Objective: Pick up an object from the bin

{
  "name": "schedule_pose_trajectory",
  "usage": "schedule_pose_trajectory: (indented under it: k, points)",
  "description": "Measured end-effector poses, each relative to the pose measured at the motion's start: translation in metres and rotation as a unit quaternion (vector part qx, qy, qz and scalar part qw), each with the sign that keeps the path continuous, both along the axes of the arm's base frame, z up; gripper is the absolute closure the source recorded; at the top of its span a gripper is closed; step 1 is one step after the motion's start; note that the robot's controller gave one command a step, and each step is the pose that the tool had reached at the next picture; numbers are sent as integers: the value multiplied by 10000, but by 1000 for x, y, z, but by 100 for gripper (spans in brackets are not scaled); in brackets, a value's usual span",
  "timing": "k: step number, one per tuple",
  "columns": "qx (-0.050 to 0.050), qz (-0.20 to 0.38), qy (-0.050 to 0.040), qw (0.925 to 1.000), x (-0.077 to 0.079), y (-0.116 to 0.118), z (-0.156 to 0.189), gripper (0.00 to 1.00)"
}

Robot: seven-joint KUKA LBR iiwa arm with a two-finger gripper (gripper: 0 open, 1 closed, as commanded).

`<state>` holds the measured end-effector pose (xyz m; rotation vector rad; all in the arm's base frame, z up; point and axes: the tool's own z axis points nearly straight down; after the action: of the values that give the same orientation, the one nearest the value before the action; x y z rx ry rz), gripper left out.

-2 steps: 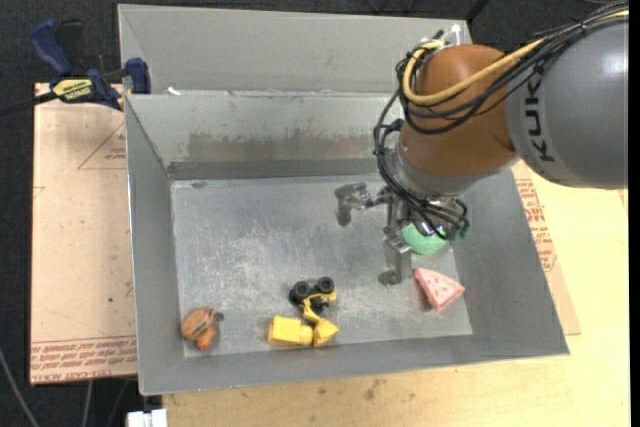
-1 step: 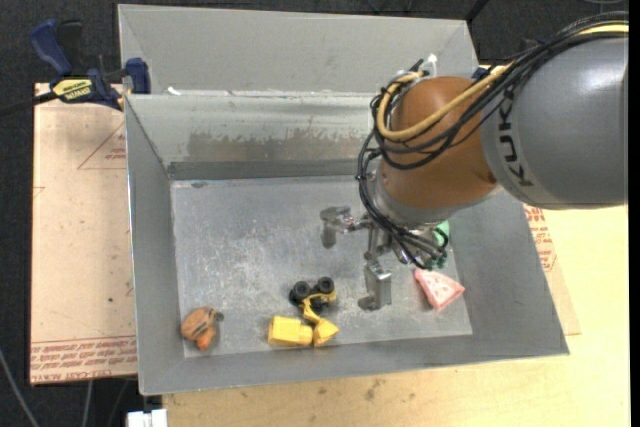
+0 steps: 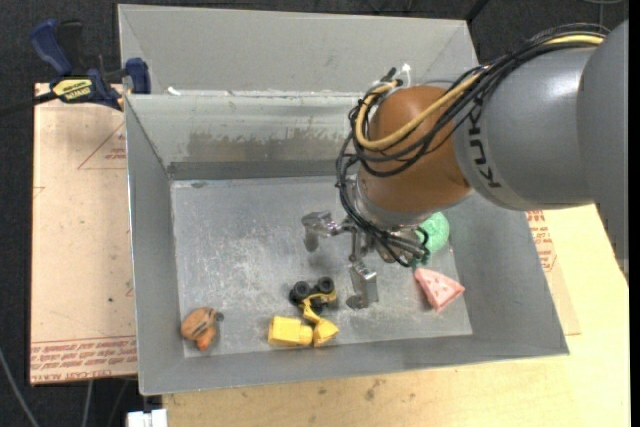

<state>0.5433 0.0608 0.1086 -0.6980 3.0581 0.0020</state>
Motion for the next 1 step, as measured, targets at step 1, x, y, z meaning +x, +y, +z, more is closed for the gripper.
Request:
schedule_pose_trajectory:
  k: [1]
  points:
    - [-8, 469, 22, 9989, -24, 22, -14, 0]
